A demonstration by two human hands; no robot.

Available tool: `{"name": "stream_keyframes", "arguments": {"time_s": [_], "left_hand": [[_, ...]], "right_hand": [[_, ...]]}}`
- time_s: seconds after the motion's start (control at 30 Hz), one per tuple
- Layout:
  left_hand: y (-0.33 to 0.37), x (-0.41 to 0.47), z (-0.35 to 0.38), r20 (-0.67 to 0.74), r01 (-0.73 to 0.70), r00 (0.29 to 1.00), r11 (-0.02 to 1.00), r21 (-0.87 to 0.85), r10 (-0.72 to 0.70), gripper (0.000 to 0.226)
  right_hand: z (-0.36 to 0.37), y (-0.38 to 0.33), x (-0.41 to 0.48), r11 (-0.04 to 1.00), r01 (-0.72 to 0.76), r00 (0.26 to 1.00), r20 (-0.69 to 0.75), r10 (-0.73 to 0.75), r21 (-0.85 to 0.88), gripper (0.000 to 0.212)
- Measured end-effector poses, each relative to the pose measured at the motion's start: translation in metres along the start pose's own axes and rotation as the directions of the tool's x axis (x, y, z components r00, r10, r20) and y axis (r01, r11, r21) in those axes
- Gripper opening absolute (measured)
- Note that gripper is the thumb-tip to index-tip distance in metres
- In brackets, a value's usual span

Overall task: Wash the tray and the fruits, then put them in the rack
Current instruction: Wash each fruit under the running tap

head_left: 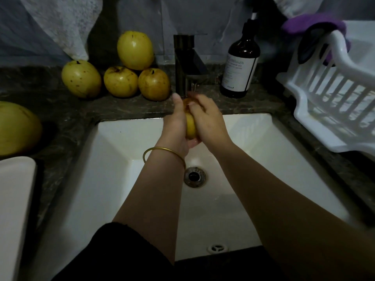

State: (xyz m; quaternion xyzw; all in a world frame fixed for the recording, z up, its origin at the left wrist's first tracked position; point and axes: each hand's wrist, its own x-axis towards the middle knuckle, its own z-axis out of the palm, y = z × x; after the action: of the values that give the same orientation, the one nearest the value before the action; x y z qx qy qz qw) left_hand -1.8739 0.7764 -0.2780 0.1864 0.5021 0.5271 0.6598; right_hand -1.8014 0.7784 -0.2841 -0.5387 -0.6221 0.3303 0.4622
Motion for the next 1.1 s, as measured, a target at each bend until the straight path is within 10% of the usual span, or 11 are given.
{"name": "stream_keyframes", "arguments": {"time_s": [0.17, 0.4, 0.67, 0.87, 1.1], "left_hand": [[0.0, -0.011, 0.001, 0.124, 0.072, 0.99, 0.997, -0.019, -0.069, 0.054], [-0.001, -0.007, 0.002, -0.015, -0.133, 0.991, 0.991, -0.02, 0.133, 0.049], [0.002, -0.01, 0.003, -0.002, -0.157, 0.987, 0.971, 0.18, 0.16, 0.05], [0.003, -0.015, -0.001, 0.016, 0.231, 0.973, 0.97, -0.081, -0.23, 0.07], [0.005, -0.013, -0.008, 0.183, 0.425, 0.898, 0.895, -0.136, -0.399, 0.076]], "right_hand": [[-0.001, 0.001, -0.001, 0.964, 0.239, 0.942, -0.211, -0.26, -0.119, 0.025], [0.005, 0.002, -0.002, 0.853, 0.376, 0.898, -0.086, -0.432, -0.362, 0.033], [-0.006, -0.005, 0.0, 0.987, -0.025, 0.997, -0.068, 0.036, 0.161, 0.023], [-0.015, 0.002, 0.008, 0.63, -0.492, 0.868, 0.285, 0.407, 0.601, 0.054], [-0.021, 0.003, 0.005, 0.523, -0.569, 0.821, 0.399, 0.409, 0.634, 0.065]]}}
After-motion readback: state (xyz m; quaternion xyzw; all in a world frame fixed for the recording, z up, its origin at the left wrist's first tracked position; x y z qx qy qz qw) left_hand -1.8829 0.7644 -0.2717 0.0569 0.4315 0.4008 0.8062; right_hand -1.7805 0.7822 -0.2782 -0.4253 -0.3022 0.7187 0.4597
